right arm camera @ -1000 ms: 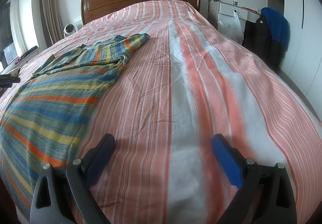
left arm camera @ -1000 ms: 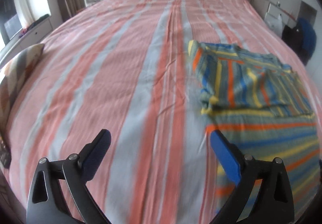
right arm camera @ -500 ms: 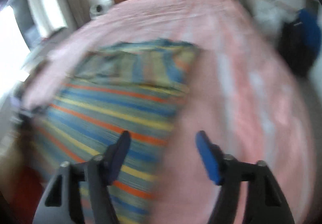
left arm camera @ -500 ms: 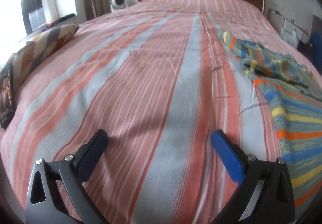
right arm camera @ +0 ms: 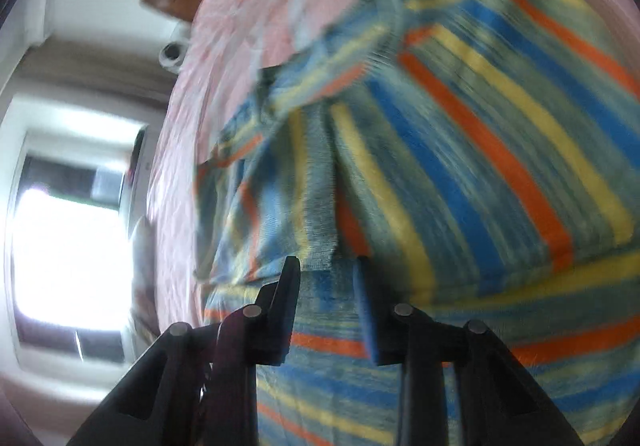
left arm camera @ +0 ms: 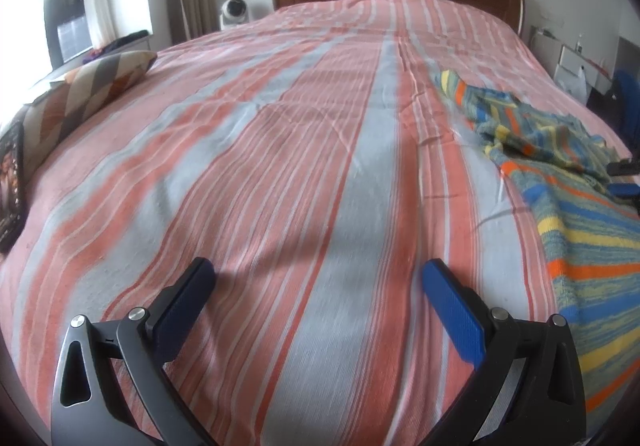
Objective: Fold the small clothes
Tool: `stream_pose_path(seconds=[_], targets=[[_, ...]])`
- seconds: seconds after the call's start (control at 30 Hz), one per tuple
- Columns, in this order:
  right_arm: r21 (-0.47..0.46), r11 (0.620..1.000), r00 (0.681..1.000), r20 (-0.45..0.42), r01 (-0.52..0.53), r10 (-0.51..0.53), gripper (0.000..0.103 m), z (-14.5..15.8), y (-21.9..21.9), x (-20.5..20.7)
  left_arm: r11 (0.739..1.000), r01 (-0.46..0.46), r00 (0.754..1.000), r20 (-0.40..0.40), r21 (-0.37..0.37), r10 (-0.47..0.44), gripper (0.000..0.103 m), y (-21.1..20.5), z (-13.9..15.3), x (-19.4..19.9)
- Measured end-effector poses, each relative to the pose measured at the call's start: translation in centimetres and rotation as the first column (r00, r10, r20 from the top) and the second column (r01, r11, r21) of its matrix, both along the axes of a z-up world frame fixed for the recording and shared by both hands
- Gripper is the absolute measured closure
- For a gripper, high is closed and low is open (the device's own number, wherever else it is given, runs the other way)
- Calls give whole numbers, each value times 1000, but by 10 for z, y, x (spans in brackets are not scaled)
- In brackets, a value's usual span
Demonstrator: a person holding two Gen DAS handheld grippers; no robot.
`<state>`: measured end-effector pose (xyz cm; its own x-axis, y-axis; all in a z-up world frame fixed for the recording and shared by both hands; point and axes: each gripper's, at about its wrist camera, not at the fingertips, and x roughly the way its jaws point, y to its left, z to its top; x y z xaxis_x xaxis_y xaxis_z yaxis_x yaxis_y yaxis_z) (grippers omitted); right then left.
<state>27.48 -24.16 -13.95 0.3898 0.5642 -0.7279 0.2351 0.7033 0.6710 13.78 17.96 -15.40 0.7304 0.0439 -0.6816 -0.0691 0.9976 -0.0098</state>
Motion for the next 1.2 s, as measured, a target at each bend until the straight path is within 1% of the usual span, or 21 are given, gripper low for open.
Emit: stream_pose_path(seconds=[0.07,0.13,0.17,0.2,0.23,0.27,0.37,0.4,0.47,0.53,0.6,0.67,0.73,0.8,0.87,0.9,0.97,1.03,1.13,1.17,1.2], targets=[[45,998,999,23,34,-35,74,-2,-2,-2,1000,0,1000,0,0,0,0,0,0,0],[91,993,997,18,70,-72,74,-9,-5,-2,1000,0,1000,1,3,0,0,0,0,0],[118,989,996,8,91,-92,78,-15,-7,0,1000,0,1000,1,2,0,0,0,0,0],[124,988,996,0,91,-91,94,-18,-8,4,1000,0,1000,2,1,0,0,1,0,0],[97,991,996,2,91,-91,99,-18,-8,4,1000,1,1000,0,0,-1,0,0,0,0],[54,994,995,22,94,-96,99,-13,-9,1,1000,1,1000,0,0,-1,0,0,0,1],[-4,997,992,96,77,-76,99,10,-6,-19,1000,0,1000,2,4,0,0,-1,0,3],[-27,997,993,101,72,-69,99,12,-4,-22,1000,1,1000,4,4,-1,0,-2,-1,3],[-108,994,998,60,29,-22,98,7,3,-22,1000,1,1000,4,5,-1,0,-2,0,4],[-138,990,998,57,10,-3,97,-1,6,-20,1000,1,1000,3,3,-1,0,-1,0,3],[-133,991,997,74,20,-11,89,3,2,-22,1000,1,1000,5,4,-1,0,-2,-1,4],[-141,990,995,99,28,-14,57,15,-3,-33,1000,1,1000,4,4,-1,0,-2,-1,3],[-175,985,989,147,14,12,45,30,-3,-48,1000,0,1000,4,4,0,0,-2,-1,3],[-256,967,975,208,-21,76,40,51,-6,-67,1000,0,1000,2,5,0,0,-2,-1,4],[-378,924,960,231,-63,159,33,66,-15,-92,1000,-1,1000,1,8,1,0,-2,-1,4],[-434,898,954,234,-70,187,33,70,-19,-105,1000,-1,1000,0,10,1,0,-3,-1,4],[-559,827,943,243,-54,227,33,73,-38,-139,1000,-2,1000,-3,16,2,0,-3,-1,6],[-693,721,930,265,2,253,32,69,-61,-176,1000,-3,1000,-4,21,3,0,-4,-1,6],[-814,569,914,312,117,259,23,59,-85,-211,1000,-5,1000,-2,27,5,0,-5,-2,7],[-827,539,910,335,159,245,21,51,-97,-224,1000,-5,1000,-1,29,5,0,-5,-2,7],[-827,528,909,352,192,222,21,41,-109,-234,1000,-6,1000,1,29,6,0,-5,-2,5]])
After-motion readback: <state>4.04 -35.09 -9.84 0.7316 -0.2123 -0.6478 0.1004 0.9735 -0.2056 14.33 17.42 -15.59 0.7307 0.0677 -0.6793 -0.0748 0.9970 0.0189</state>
